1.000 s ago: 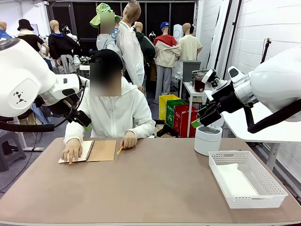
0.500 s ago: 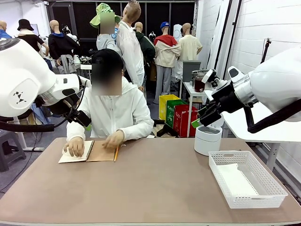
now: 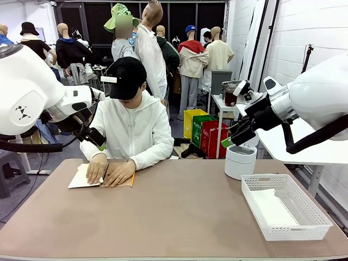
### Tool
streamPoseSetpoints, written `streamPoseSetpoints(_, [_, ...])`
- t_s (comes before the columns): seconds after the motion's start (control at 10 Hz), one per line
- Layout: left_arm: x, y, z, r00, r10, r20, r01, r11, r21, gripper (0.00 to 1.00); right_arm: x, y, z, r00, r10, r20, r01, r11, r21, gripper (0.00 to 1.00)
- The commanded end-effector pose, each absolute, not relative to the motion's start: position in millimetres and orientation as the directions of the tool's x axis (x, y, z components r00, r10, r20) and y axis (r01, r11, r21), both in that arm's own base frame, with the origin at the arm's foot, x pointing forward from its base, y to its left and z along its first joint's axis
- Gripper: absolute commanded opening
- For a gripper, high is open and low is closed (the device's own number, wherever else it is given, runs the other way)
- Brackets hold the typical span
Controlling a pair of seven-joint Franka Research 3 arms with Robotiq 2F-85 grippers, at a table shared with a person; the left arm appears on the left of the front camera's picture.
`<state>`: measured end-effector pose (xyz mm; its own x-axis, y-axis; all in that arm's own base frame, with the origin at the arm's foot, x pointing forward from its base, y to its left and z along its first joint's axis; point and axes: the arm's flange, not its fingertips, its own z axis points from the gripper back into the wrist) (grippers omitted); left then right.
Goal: Sort the paper based on its condition.
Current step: If a person hands you a paper, place it in the Organizing basket , and if it's crumpled, put it in the Trash can.
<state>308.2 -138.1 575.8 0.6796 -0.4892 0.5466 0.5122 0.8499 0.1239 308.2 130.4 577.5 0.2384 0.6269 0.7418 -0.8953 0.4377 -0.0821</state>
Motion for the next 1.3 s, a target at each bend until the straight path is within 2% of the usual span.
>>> streamPoseSetpoints(0.0, [308.0,-137.2,575.6,0.680,-0.489,0.547,0.512,0.850,0.122,1.00,308.3,130.7,577.4,0.232,0.631,0.740,-0.898,0.432,-0.087,1.00])
streamPoseSetpoints(1.2, [308.0,-137.2,575.6,0.680,-0.489,0.547,0.512,0.850,0.122,1.00,308.3,130.7,577.4,0.232,0.631,0.740,-0.898,0.432,-0.087,1.00])
